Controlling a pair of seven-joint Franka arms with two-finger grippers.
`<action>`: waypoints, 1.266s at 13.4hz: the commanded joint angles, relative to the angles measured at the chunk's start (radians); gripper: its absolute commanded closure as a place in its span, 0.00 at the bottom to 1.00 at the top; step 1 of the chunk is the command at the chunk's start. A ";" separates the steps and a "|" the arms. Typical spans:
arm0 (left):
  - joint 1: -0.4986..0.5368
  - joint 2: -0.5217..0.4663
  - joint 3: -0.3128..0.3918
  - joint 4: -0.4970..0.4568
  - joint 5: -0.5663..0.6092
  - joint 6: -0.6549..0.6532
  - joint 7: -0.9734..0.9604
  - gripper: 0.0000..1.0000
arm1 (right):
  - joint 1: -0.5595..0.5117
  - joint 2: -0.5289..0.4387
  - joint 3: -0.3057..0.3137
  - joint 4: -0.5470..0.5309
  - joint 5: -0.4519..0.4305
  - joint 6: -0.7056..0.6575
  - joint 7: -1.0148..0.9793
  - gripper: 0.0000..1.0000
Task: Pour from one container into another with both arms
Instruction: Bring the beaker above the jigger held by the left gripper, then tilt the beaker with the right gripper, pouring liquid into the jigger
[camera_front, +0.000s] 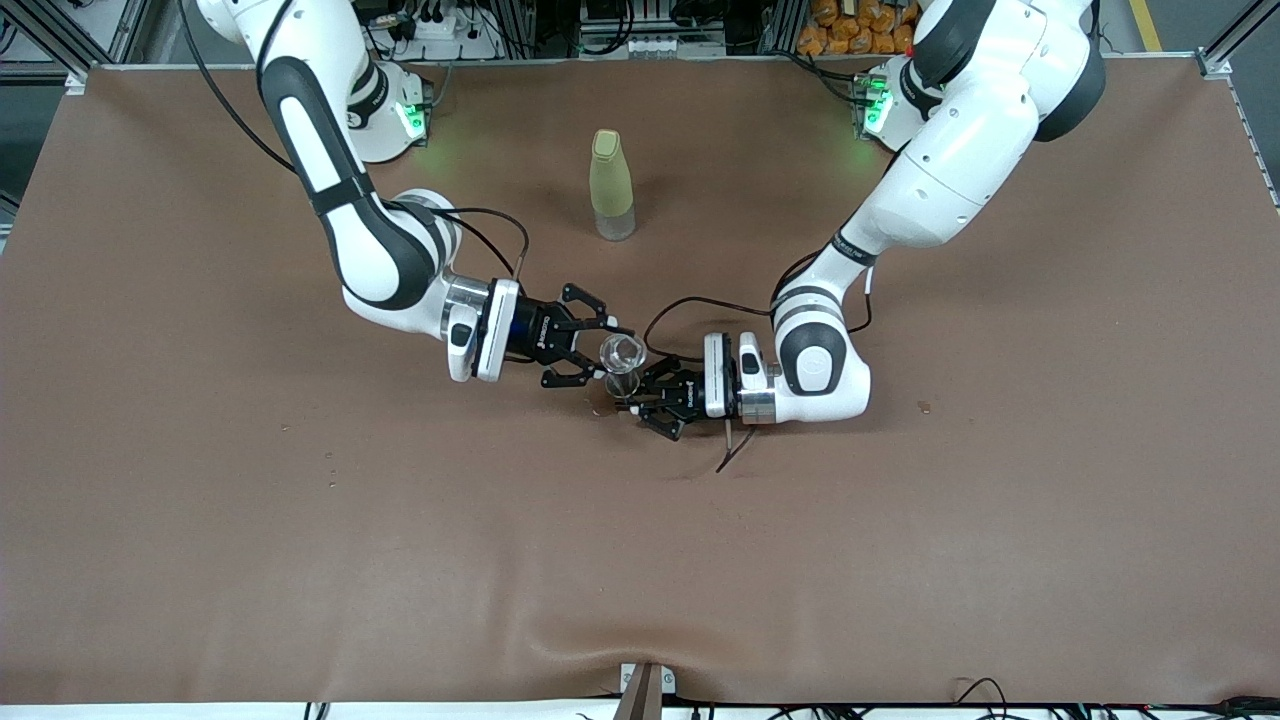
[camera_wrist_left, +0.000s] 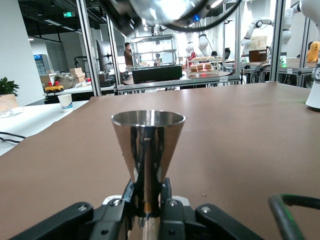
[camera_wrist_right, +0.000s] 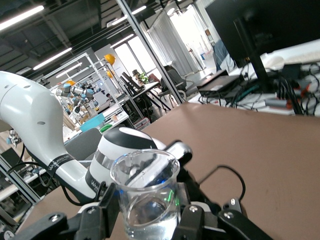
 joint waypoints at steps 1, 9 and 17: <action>0.002 0.000 0.001 0.001 -0.035 0.006 0.029 1.00 | 0.014 -0.016 -0.006 -0.028 0.037 0.006 0.080 0.77; -0.027 0.020 0.001 0.002 -0.099 0.008 0.043 1.00 | 0.052 0.003 -0.008 -0.026 0.111 0.015 0.306 0.78; -0.027 0.023 0.001 0.002 -0.099 0.008 0.043 1.00 | 0.038 -0.006 -0.008 -0.058 0.117 0.037 0.328 0.79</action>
